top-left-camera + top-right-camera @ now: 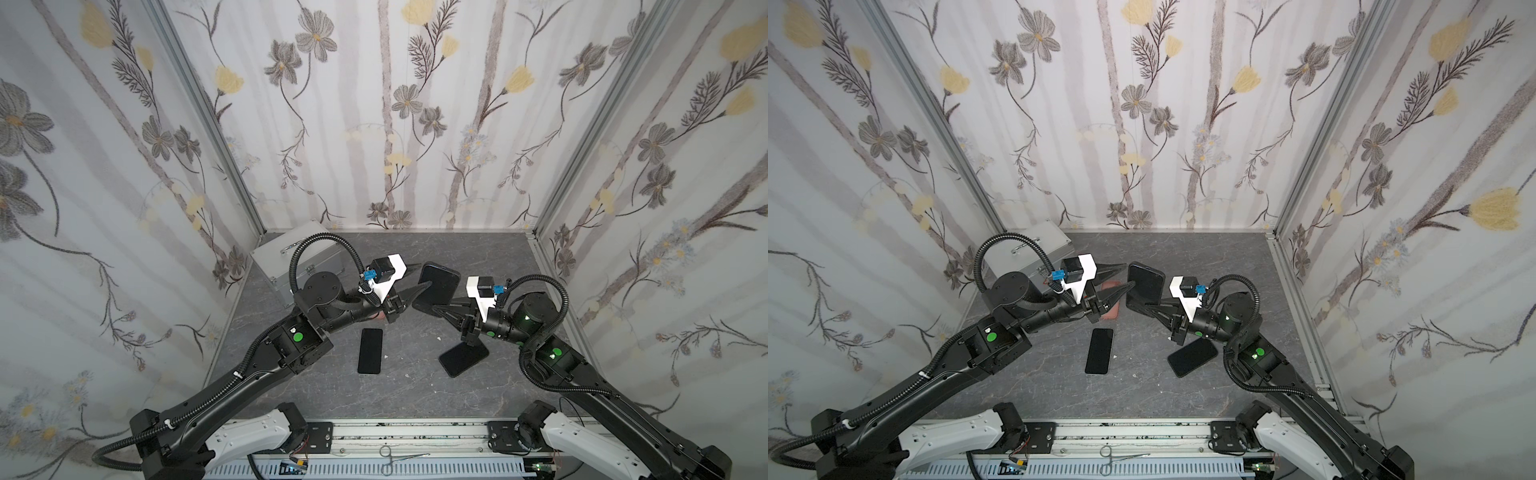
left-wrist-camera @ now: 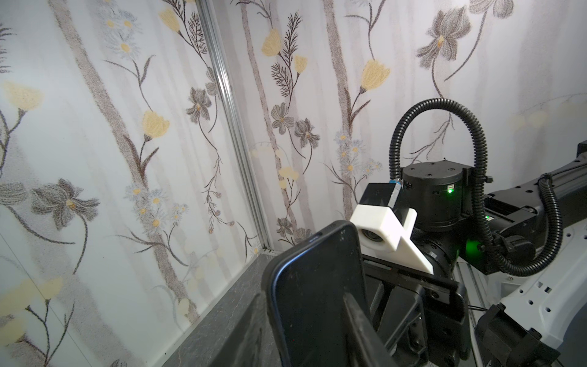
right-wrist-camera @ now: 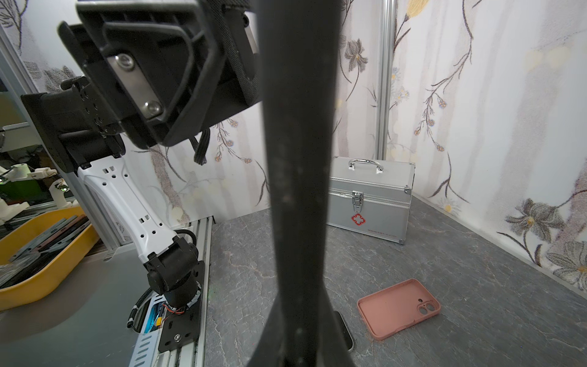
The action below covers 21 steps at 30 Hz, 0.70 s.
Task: Take the phone out of the phone case
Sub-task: Remove the phone case from the phone.
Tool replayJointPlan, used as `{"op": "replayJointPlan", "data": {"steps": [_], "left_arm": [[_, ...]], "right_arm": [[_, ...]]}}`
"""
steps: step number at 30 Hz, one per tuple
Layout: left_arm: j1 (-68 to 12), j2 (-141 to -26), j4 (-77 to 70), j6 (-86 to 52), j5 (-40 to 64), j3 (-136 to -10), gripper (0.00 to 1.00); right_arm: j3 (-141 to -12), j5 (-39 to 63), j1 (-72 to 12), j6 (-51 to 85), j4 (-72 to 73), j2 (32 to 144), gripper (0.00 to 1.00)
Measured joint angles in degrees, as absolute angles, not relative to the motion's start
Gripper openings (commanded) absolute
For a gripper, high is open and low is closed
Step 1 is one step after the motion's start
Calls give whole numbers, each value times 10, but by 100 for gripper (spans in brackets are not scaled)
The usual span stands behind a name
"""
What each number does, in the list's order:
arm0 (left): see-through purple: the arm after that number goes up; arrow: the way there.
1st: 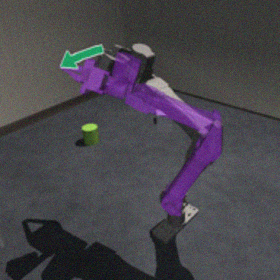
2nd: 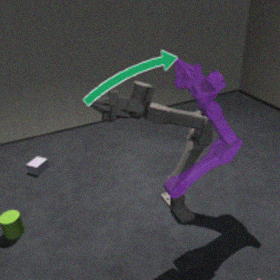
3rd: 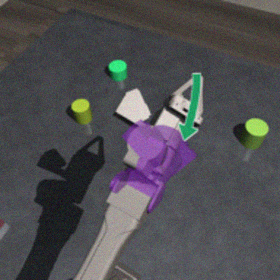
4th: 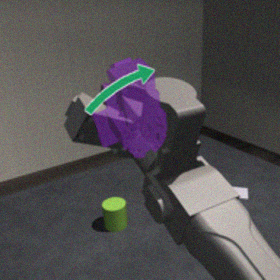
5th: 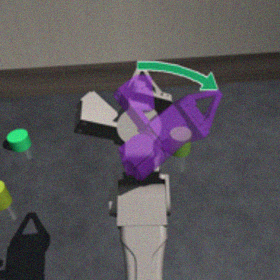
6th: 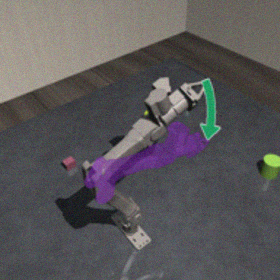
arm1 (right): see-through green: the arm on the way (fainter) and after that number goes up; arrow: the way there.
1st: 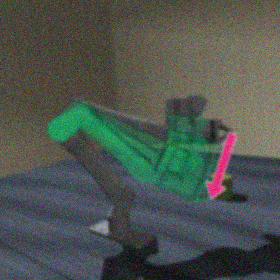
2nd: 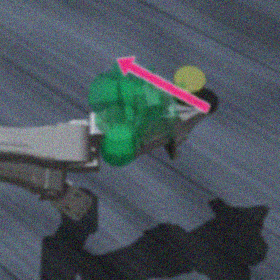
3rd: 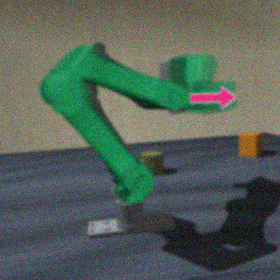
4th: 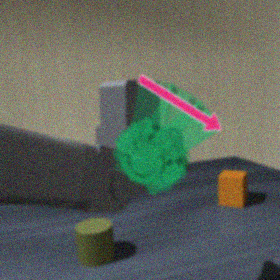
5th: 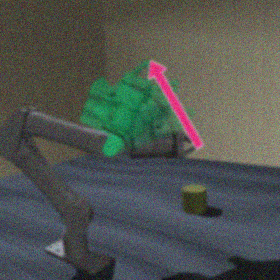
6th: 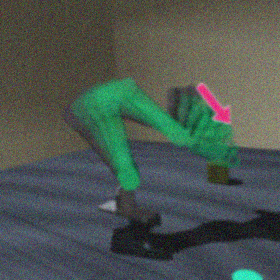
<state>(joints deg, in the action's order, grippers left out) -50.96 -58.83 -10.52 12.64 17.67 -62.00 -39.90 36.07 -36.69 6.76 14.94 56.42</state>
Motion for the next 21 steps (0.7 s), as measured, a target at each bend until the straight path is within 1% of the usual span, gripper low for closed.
{"op": "replayJointPlan", "data": {"steps": [21], "left_arm": [[-510, -597, -109, 129, 163, -618, 40]], "right_arm": [[-420, 357, -380, 46, 119, 575, 0]]}}
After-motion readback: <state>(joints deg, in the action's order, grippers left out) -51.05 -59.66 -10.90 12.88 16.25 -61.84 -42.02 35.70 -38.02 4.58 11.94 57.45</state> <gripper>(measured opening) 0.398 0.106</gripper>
